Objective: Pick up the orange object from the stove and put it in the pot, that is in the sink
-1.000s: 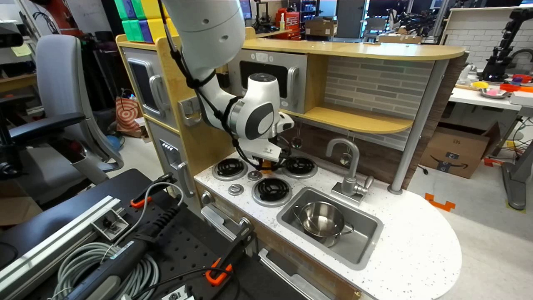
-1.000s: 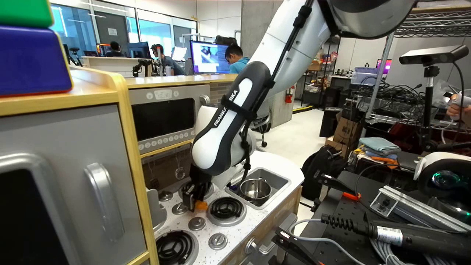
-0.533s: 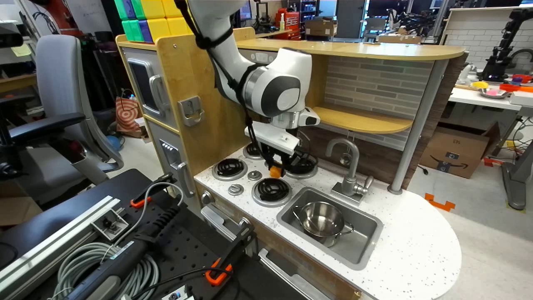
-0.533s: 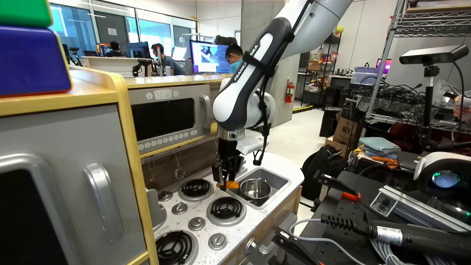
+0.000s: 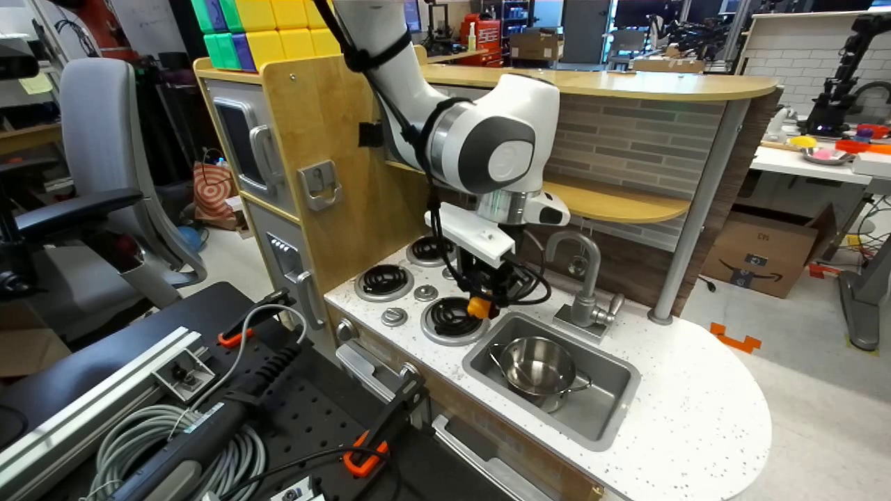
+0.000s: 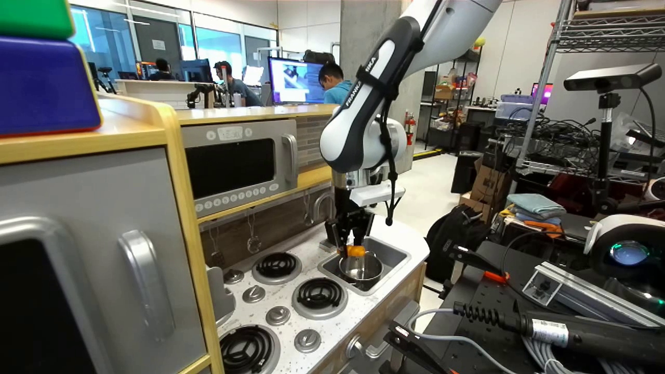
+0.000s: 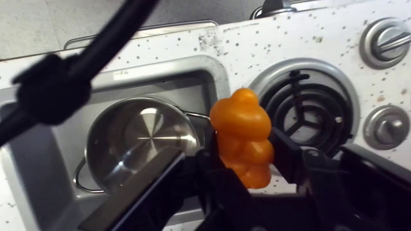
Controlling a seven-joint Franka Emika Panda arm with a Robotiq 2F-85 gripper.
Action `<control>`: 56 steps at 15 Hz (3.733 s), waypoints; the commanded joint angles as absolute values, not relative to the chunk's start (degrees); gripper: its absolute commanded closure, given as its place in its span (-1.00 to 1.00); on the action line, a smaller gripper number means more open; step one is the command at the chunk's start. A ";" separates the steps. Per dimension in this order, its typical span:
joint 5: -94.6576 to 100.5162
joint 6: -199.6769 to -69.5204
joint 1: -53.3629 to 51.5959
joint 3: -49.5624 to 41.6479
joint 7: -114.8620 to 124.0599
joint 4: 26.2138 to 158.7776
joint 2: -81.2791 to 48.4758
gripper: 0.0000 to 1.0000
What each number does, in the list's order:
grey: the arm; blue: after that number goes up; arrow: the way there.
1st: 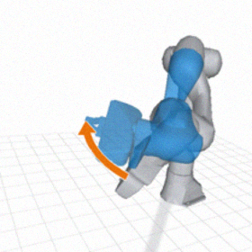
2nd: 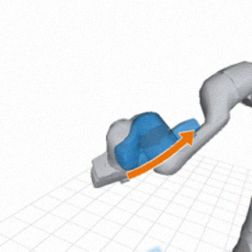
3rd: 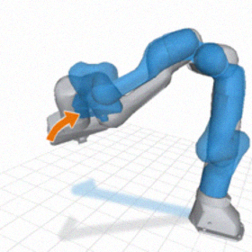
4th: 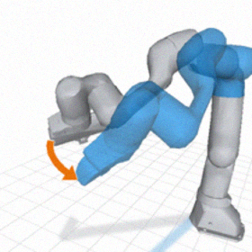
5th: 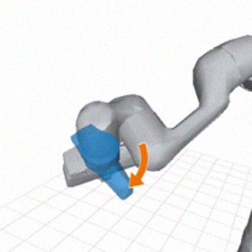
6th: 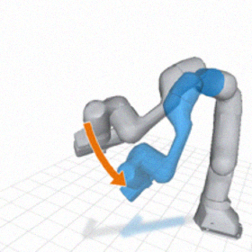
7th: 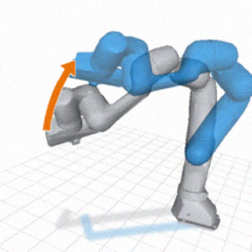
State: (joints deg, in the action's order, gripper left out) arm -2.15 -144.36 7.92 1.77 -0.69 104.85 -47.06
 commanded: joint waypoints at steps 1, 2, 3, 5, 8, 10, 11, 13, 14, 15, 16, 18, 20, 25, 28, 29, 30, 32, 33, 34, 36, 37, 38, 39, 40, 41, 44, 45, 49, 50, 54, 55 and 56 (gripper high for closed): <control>-2.07 -153.86 3.79 -3.73 6.14 104.50 -51.56 0.62; -2.27 -155.78 3.12 -4.70 7.67 104.43 -52.64 0.62; -2.26 -158.00 2.31 -5.77 8.99 104.35 -53.95 0.62; -2.12 -161.22 0.40 -8.18 11.67 104.11 -56.24 0.62; -2.28 -168.13 -2.36 -11.80 14.73 103.93 -58.97 0.62; -3.02 -170.86 -3.82 -13.81 16.45 102.99 -60.60 0.62; -3.26 -172.05 -4.58 -15.00 17.35 102.03 -61.80 0.62; -3.95 -172.72 -5.74 -16.79 19.19 100.23 -63.58 0.62; -4.15 -171.76 -6.05 -17.38 19.87 99.12 -64.39 0.62; -4.12 -169.48 -6.27 -17.83 20.43 97.38 -65.40 0.62; -4.25 -168.64 -6.59 -18.44 21.27 96.04 -66.41 0.62; -4.10 -166.49 -6.53 -18.59 22.13 92.93 -68.57 0.62; -3.78 -164.22 -6.31 -18.43 22.61 90.26 -69.96 0.62; -1.86 -158.97 -6.81 -19.03 22.64 85.09 -73.20 0.62; -0.92 -157.66 -7.35 -19.49 22.63 83.63 -74.35 -0.37; -0.54 -157.39 -7.56 -19.58 22.48 83.45 -74.61 -0.35; -0.37 -157.62 -7.69 -19.47 22.34 83.61 -74.60 -0.41; -0.15 -158.10 -7.90 -19.29 21.98 84.17 -74.35 -0.69; 0.15 -158.74 -8.18 -19.58 21.76 84.67 -74.18 -0.85; 0.41 -158.94 -8.35 -19.88 21.56 85.24 -73.91 -0.96; 1.35 -159.65 -8.49 -19.48 20.10 88.24 -71.60 -1.00; 1.87 -159.47 -8.87 -19.47 19.45 89.49 -70.60 -1.00; 2.44 -160.16 -9.09 -19.25 18.56 91.48 -69.19 -1.00; 2.82 -161.38 -8.96 -18.54 17.00 94.08 -67.14 -0.85; 3.25 -162.46 -9.22 -18.57 16.20 95.63 -66.05 -0.55; 3.62 -163.61 -9.32 -18.42 15.34 97.47 -64.58 -0.37; 4.60 -166.65 -9.04 -17.95 12.37 102.54 -60.18 -0.04; 4.81 -167.76 -8.96 -17.80 11.29 104.90 -58.26 0.13; 6.58 -169.08 -7.85 -17.00 6.07 112.44 -51.51 0.74; 7.32 -168.81 -7.55 -16.88 4.73 114.08 -49.94 0.87; 10.15 -167.57 -5.94 -16.13 -0.97 121.05 -42.88 1.00; 10.42 -167.80 -5.34 -15.70 -2.00 122.44 -41.41 1.00; 10.68 -167.46 -4.32 -14.72 -3.40 123.82 -39.65 0.61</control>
State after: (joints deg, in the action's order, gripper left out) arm 8.61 -167.61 -7.67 -17.66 0.90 117.48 -46.84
